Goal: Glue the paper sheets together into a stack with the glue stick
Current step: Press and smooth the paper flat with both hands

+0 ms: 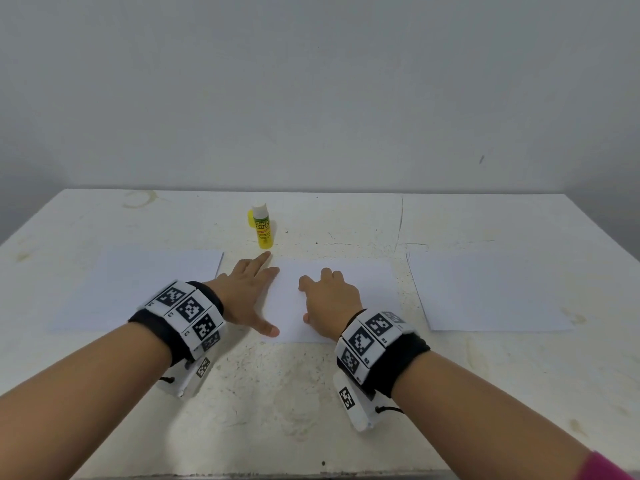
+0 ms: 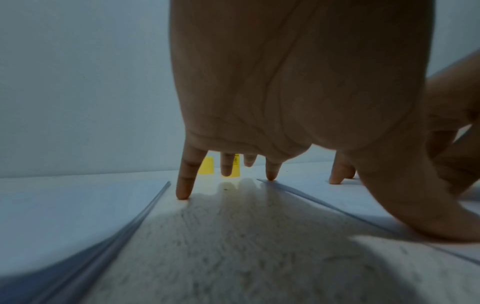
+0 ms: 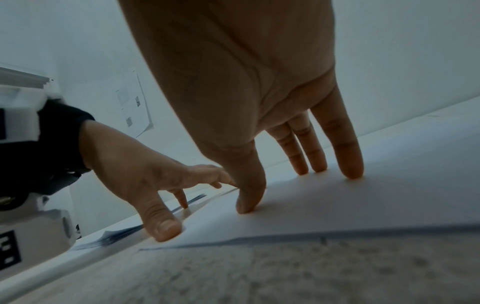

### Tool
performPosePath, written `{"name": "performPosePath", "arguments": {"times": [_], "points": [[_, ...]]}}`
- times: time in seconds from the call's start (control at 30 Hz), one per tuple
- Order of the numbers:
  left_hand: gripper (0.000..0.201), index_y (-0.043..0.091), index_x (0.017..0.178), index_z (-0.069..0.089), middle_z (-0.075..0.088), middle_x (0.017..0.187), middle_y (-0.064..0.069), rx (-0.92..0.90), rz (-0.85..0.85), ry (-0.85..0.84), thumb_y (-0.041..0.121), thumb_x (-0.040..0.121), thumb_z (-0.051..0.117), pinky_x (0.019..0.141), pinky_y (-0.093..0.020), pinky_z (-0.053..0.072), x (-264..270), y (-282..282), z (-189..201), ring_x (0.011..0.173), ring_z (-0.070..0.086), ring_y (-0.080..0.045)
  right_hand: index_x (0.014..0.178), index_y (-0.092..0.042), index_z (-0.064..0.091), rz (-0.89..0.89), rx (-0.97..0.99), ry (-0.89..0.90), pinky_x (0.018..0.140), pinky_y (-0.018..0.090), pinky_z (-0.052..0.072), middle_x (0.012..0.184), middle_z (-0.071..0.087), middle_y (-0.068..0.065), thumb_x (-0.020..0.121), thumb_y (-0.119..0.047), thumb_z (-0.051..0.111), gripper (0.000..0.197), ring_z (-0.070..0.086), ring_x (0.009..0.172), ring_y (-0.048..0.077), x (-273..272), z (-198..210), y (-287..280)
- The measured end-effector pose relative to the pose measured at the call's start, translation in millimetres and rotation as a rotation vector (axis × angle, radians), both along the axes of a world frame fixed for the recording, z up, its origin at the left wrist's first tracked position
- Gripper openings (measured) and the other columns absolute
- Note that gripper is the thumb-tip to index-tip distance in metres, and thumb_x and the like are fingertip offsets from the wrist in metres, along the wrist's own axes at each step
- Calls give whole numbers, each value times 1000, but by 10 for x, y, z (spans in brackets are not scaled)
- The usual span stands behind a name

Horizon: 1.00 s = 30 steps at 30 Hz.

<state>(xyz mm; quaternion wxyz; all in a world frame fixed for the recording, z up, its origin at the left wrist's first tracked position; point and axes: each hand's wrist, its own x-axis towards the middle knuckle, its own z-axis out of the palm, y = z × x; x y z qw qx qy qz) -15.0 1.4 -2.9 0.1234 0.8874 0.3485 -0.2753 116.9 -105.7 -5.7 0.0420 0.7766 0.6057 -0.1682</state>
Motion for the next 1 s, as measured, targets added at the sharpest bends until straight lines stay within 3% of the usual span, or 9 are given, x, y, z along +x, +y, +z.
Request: {"name": "performPosePath", "arguments": {"times": [0.1,0.23,0.37,0.47,0.57,0.67,0.73,0.83,1.0], "points": [[121,20,152,-13,-27,157,4,-8,-14,12,71,73,62,117,-53,14,3,0,1,146,-16,-21,137,-11,33,-57,-58,24,89,39,43,134,35,20,95,-13,45,44,33,125,34,-110,-14,5],[125,19,152,-14,-22,158,5,1,-20,41,78,67,55,117,-51,13,10,-6,11,147,-12,-19,140,-13,26,-147,-124,52,95,48,44,142,25,22,92,-43,55,63,24,133,36,-231,-95,48],[124,17,152,-11,-20,159,5,17,-25,19,77,68,58,116,-52,16,18,-16,2,147,-8,-18,141,-13,24,-164,-127,52,96,55,41,144,22,21,92,-39,57,64,22,134,35,-213,-94,61],[155,18,152,-10,-19,159,6,-8,-50,25,104,31,31,115,-51,19,19,0,33,147,-7,-18,140,-12,25,-163,-126,53,95,56,42,143,23,20,92,-36,58,63,22,134,35,-220,-109,47],[171,19,152,-10,-18,159,7,-5,-62,11,105,5,12,115,-50,19,9,14,23,147,-6,-17,139,-13,25,-164,-113,53,94,54,42,142,25,19,92,-34,59,62,23,132,34,-212,-122,44],[168,19,152,-9,-18,159,6,-7,-57,4,105,11,17,116,-50,19,18,22,29,147,-6,-18,140,-13,24,-152,-120,45,95,53,41,141,23,18,92,-38,58,64,22,132,34,-202,-125,52],[151,17,153,-7,-18,159,5,-7,-35,-5,102,34,35,116,-50,21,29,13,32,147,-5,-19,140,-14,25,-152,-118,39,95,53,40,142,22,18,93,-37,57,62,21,133,33,-195,-129,64],[123,15,153,-5,-28,156,5,33,-54,-4,76,68,60,115,-47,26,40,-1,-7,147,-5,-20,139,-15,26,-154,-114,29,91,53,43,141,24,18,94,-30,54,55,22,132,33,-171,-117,96],[123,13,152,-8,-18,159,3,54,-59,49,72,71,63,117,-46,22,83,1,-25,148,-5,-22,147,-9,18,-72,-137,-53,103,57,33,152,13,14,95,-21,48,61,18,138,32,-196,-46,264]]}}
